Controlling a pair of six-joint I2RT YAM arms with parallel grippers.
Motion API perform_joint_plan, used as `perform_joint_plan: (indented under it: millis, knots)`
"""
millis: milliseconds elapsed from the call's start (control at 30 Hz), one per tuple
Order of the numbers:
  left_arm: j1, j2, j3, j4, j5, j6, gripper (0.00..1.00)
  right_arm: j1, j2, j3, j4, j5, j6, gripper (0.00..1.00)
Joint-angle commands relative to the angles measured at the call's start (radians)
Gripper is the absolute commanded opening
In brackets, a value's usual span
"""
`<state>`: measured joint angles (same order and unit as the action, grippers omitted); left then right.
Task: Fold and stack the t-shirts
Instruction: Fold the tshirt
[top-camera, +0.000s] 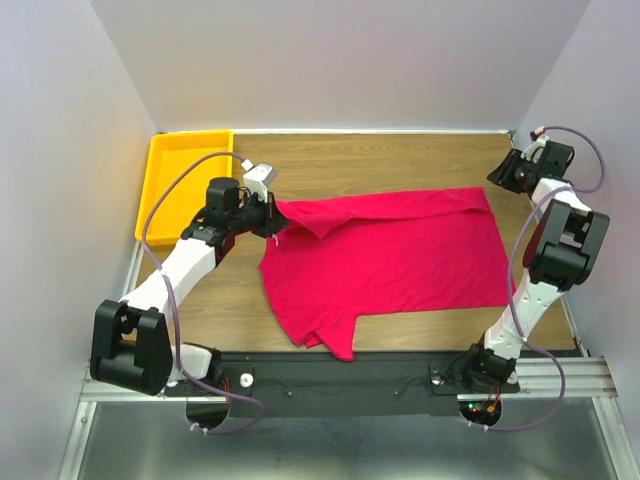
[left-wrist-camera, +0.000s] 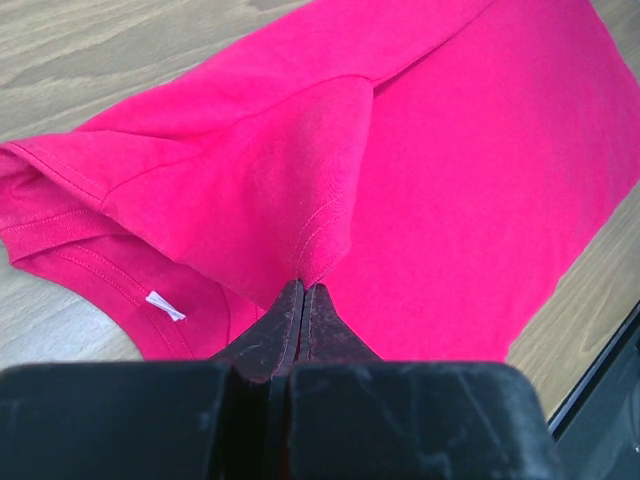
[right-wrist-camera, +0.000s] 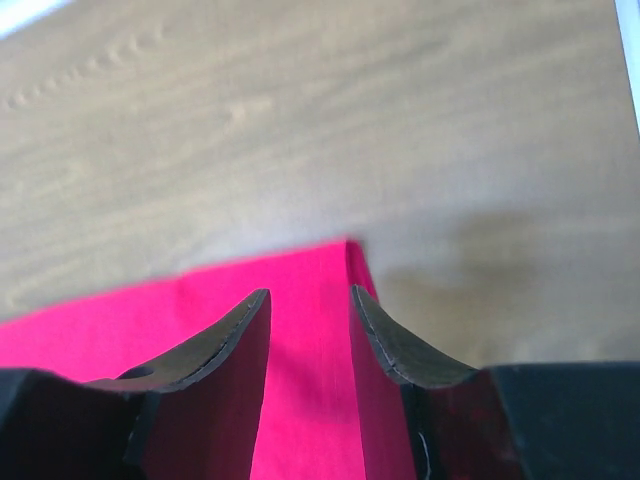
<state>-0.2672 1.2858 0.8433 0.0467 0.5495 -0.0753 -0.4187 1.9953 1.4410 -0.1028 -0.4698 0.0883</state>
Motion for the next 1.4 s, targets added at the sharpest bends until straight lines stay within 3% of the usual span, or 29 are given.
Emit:
perform_joint_plan:
  millis: [0, 200, 633, 1000, 1367]
  knots:
    - [-0.001, -0.029, -0.003, 0.012, 0.018, 0.008, 0.0, -0.005, 0.095, 0.113, 0.003, -0.058, 0.054, 0.43]
    - [-0.001, -0.005, 0.007, 0.007, 0.018, 0.008, 0.0, -0.002, 0.187, 0.188, -0.041, -0.053, 0.044, 0.42]
    - [-0.001, 0.014, 0.005, 0.024, 0.03, -0.006, 0.0, 0.001, 0.197, 0.144, -0.049, -0.044, 0.013, 0.36]
    - [-0.001, 0.041, 0.019, 0.01, 0.049, 0.005, 0.0, 0.001, 0.192, 0.17, -0.048, -0.05, 0.019, 0.03]
    - [-0.001, 0.067, 0.014, -0.007, 0.063, 0.014, 0.0, 0.001, 0.226, 0.246, -0.049, -0.038, 0.044, 0.01]
